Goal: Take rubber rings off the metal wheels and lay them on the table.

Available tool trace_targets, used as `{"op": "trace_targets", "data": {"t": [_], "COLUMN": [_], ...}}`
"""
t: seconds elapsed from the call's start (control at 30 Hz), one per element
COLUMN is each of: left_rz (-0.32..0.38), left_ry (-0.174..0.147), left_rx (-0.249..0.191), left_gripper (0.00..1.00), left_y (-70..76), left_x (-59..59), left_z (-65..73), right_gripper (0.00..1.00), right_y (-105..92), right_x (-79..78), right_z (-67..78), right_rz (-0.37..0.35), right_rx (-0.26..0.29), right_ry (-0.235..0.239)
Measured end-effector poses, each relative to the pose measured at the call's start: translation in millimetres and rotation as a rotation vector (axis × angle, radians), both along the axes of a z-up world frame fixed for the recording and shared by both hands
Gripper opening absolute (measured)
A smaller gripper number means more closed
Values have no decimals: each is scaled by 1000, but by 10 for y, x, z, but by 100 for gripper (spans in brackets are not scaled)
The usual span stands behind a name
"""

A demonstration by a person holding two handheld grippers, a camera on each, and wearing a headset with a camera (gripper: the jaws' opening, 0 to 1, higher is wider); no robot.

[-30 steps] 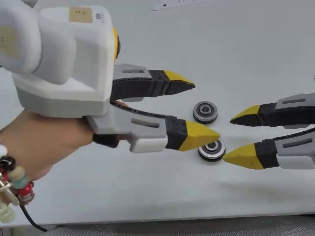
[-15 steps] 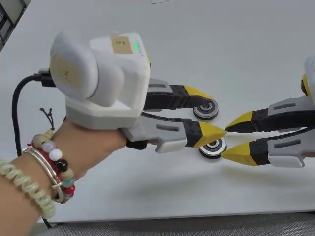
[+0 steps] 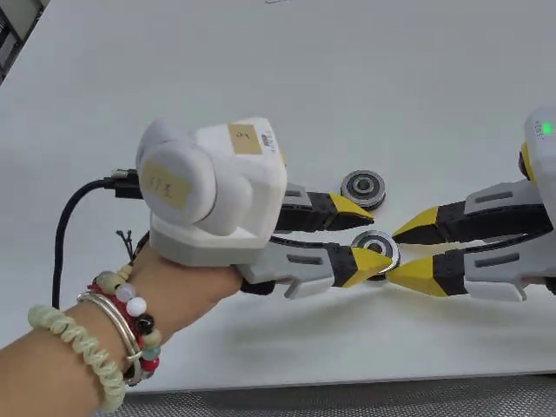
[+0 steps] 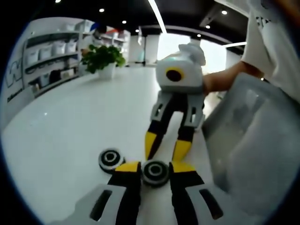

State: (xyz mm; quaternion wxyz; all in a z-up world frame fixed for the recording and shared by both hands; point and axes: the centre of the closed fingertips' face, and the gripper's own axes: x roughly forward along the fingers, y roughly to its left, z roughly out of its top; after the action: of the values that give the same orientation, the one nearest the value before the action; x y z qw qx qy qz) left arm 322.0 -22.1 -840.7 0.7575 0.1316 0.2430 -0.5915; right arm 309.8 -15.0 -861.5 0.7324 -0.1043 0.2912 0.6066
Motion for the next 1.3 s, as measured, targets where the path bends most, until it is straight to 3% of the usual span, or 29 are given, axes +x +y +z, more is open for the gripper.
{"op": "trace_targets", "data": {"t": [0.1,0.13,0.2,0.33,0.4,0.43,0.53,0.87,1.1,1.3], "left_rz": [-7,-9,3,-6,-32,-29,-28,-27,-27,-31], "left_ry": [-17,-36,-21,-32,-45,-73,-57,-61,-67,-72], "left_rx": [36,22,27,19,22,25,26,20,22,24], "left_gripper": [21,20,18,17,14,14,14,14,14,14], "left_y": [26,21,42,38,28,35,36,34,31,32], "left_x": [-5,6,7,-3,-40,-18,-20,-14,-18,-21], "left_z": [-76,-48,-54,-50,-55,-54,-63,-70,-74,-73], "right_gripper": [21,21,21,20,20,20,18,8,6,0], "right_y": [2,1,-2,-3,-6,-8,-15,-47,-54,-90], "right_x": [3,2,1,5,5,6,3,5,3,70], "right_z": [-5,-4,-2,-2,-1,0,1,-40,-45,-30], "right_rz": [-9,-13,-14,-15,-15,-14,-13,8,66,16], "right_rx": [1,3,5,5,4,4,3,-31,-78,-74], "right_ry": [-6,-3,-3,-7,-8,-10,-16,-60,-166,-145]}}
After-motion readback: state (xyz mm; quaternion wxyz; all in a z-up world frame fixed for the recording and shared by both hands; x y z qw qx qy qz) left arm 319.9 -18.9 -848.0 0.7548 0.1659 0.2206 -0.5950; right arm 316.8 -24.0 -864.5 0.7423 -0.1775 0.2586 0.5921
